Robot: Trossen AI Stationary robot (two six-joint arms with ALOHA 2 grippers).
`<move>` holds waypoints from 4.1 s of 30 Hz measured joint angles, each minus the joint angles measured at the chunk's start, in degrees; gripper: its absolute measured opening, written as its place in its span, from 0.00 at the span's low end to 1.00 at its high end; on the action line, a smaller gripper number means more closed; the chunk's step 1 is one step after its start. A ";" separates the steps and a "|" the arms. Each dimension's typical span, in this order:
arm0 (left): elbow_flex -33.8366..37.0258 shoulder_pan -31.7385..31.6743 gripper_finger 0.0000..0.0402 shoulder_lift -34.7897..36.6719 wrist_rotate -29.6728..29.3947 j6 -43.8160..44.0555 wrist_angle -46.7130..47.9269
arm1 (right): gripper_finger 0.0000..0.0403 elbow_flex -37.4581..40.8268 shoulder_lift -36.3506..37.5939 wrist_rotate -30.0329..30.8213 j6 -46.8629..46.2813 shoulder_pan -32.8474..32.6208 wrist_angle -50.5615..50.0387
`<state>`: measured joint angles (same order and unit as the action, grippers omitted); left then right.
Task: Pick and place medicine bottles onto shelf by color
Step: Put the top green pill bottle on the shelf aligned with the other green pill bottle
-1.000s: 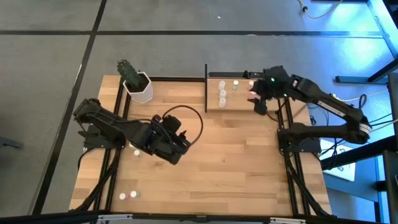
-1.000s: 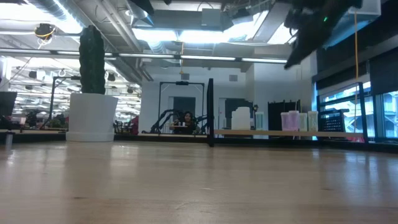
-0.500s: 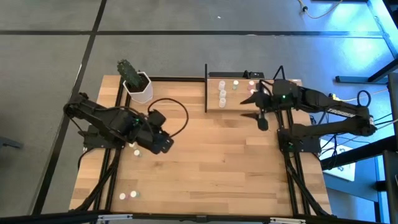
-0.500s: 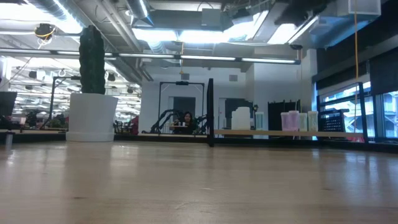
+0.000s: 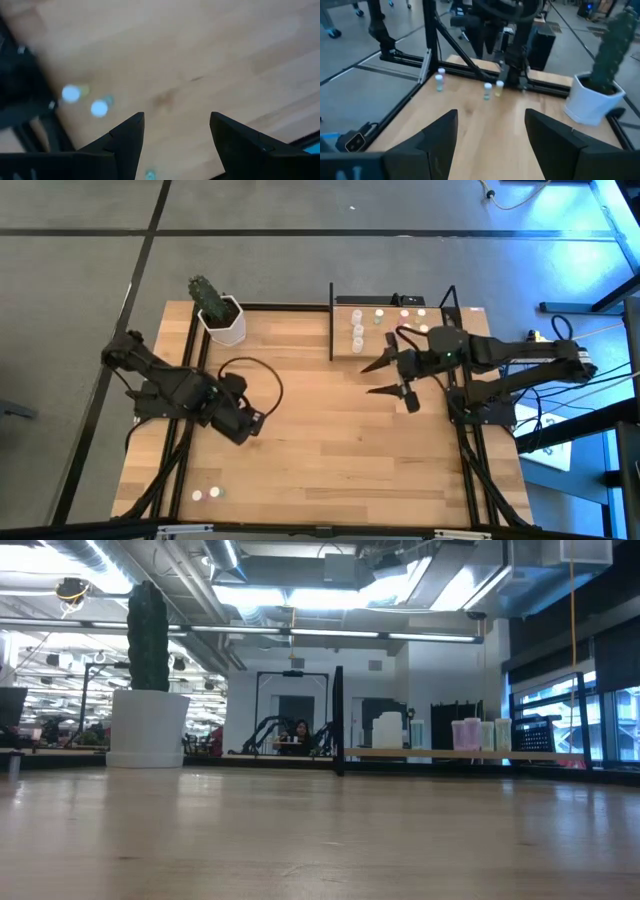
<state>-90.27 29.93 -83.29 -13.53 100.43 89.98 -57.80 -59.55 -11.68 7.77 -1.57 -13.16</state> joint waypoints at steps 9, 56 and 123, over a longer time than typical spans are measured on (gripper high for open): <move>9.91 4.79 0.55 0.00 3.66 19.81 -0.43 | 0.58 0.02 -4.45 0.03 0.17 -0.28 5.01; 42.66 7.02 0.55 -0.02 8.10 30.96 -25.97 | 0.58 0.04 -4.41 3.67 1.49 -0.04 5.24; 46.29 6.95 0.23 -0.09 0.90 20.49 -28.55 | 0.58 0.07 -4.41 3.63 1.46 -0.06 4.31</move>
<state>-43.98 36.88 -83.37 -12.62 120.92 61.44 -57.74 -63.96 -8.05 9.23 -1.63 -8.85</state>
